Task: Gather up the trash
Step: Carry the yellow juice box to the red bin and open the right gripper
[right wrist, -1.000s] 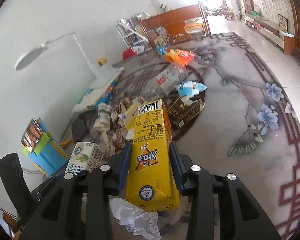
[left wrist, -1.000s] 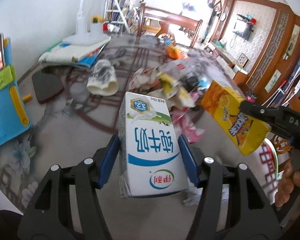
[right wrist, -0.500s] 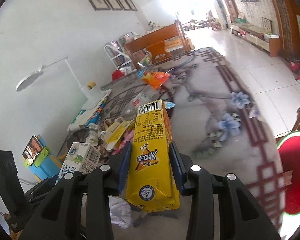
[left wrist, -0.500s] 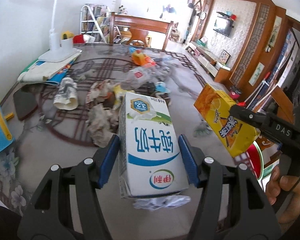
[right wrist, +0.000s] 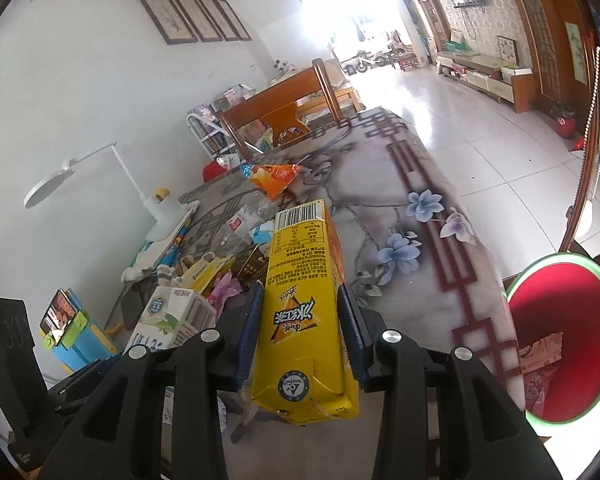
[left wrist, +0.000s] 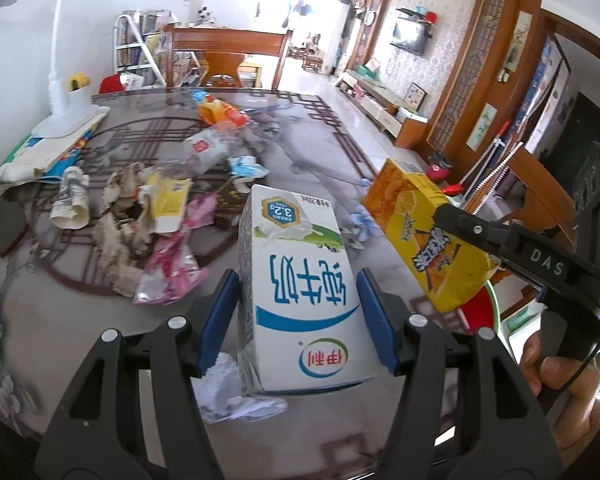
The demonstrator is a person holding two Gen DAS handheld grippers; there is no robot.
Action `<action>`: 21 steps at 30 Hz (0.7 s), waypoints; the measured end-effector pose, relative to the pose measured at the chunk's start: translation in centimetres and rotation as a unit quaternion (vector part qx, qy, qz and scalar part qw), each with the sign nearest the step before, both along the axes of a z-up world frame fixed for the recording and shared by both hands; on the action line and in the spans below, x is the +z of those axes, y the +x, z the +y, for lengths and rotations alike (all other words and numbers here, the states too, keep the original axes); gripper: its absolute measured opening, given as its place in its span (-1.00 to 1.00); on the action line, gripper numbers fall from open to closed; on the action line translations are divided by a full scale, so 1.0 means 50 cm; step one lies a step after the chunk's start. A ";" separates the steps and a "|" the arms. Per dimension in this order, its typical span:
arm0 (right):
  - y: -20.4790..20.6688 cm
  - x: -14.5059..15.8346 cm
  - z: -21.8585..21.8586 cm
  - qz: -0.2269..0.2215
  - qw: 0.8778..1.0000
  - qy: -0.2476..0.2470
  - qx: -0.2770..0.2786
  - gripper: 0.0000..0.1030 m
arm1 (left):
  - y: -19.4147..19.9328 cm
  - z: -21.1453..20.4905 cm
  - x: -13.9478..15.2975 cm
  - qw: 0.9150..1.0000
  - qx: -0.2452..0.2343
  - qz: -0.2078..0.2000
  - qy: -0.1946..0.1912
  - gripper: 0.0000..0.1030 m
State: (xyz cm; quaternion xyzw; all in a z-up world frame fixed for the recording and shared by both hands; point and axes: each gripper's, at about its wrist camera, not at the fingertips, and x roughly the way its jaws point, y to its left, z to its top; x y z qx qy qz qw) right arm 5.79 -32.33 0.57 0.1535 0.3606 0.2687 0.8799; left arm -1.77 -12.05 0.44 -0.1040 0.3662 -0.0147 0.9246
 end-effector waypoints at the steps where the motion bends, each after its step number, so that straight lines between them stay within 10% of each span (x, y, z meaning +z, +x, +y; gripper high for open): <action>1: -0.001 0.001 -0.003 0.000 1.000 0.000 -0.002 -0.29 | 0.005 -0.009 0.002 1.000 -0.005 0.000 -0.002 0.14; 21: 0.040 -0.008 -0.187 0.039 0.994 0.031 -0.099 -0.29 | 0.077 -0.109 -0.007 0.998 -0.057 0.017 -0.025 0.14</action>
